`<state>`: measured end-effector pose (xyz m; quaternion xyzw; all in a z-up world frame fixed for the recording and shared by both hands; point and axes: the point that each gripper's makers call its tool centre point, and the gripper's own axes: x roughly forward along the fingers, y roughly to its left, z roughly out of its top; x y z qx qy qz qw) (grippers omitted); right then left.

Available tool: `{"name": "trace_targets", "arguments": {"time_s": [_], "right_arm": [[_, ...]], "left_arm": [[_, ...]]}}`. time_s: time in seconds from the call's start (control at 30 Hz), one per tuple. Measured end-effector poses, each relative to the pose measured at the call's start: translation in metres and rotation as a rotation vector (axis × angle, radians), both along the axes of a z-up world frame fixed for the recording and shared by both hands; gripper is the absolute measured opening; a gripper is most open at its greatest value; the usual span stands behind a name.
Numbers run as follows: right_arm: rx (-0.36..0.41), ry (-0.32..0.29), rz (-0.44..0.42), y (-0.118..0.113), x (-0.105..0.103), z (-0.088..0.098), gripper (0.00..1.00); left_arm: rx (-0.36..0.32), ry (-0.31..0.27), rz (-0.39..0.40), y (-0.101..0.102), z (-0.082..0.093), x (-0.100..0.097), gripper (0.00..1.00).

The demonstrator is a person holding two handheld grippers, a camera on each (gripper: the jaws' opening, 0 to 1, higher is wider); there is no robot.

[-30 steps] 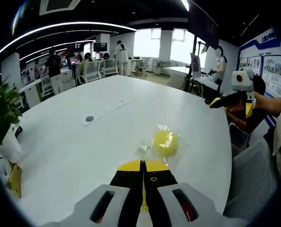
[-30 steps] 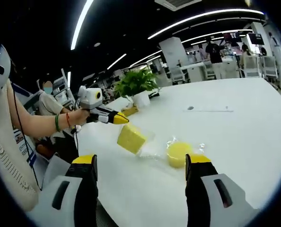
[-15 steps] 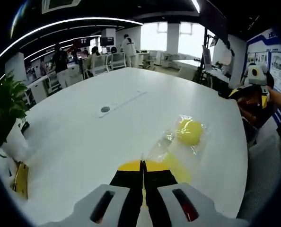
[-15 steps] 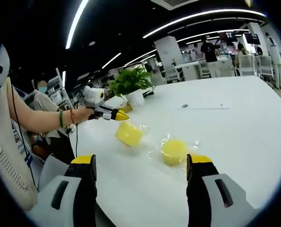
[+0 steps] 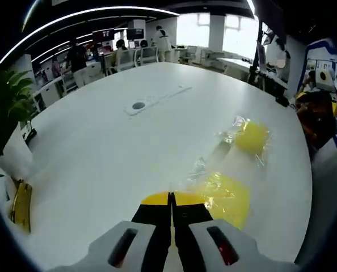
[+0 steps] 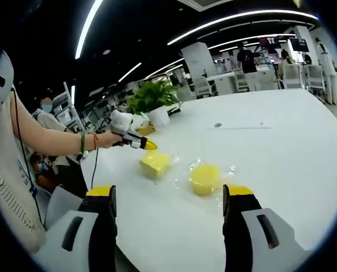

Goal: Compare the silicone blocks by pressing each to a similar depth, holding the contact briefly, and releasing to observe deformation and rebound differences across the visible hardness samples.

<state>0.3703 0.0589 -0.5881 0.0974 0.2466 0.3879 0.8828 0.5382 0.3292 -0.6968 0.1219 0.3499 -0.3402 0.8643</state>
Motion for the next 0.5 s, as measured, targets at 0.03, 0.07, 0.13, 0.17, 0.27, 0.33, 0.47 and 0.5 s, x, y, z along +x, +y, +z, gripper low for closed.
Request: {"name": "trace_targets", "arguments": {"time_s": [0.03,0.07,0.13,0.17,0.27,0.33,0.47,0.5], "right_arm": [[0.001,-0.001,-0.001,-0.001,0.000,0.000,0.72],[0.004,-0.007,0.000,-0.001,0.000,0.001,0.72],[0.009,-0.016,-0.002,-0.001,0.000,0.002,0.72],[0.013,-0.026,-0.002,-0.001,0.000,0.004,0.72],[0.015,-0.051,0.000,-0.001,0.001,0.008,0.72],[0.010,-0.060,0.002,-0.001,0.001,0.009,0.71],[0.009,-0.061,0.004,-0.001,0.001,0.010,0.70],[0.010,-0.061,0.005,0.000,0.001,0.011,0.70]], "left_arm": [[0.011,0.000,0.000,0.002,-0.004,0.000,0.00],[0.018,0.004,0.005,0.004,-0.007,0.001,0.00],[0.042,0.006,0.016,0.009,-0.014,0.002,0.00],[0.044,0.013,0.021,0.010,-0.017,0.001,0.00],[0.043,0.018,0.029,0.012,-0.021,-0.001,0.00],[0.029,0.014,0.035,0.011,-0.018,-0.001,0.00],[0.010,0.012,0.054,0.011,-0.019,0.000,0.00],[-0.032,0.007,0.062,0.009,-0.016,0.000,0.00]]}}
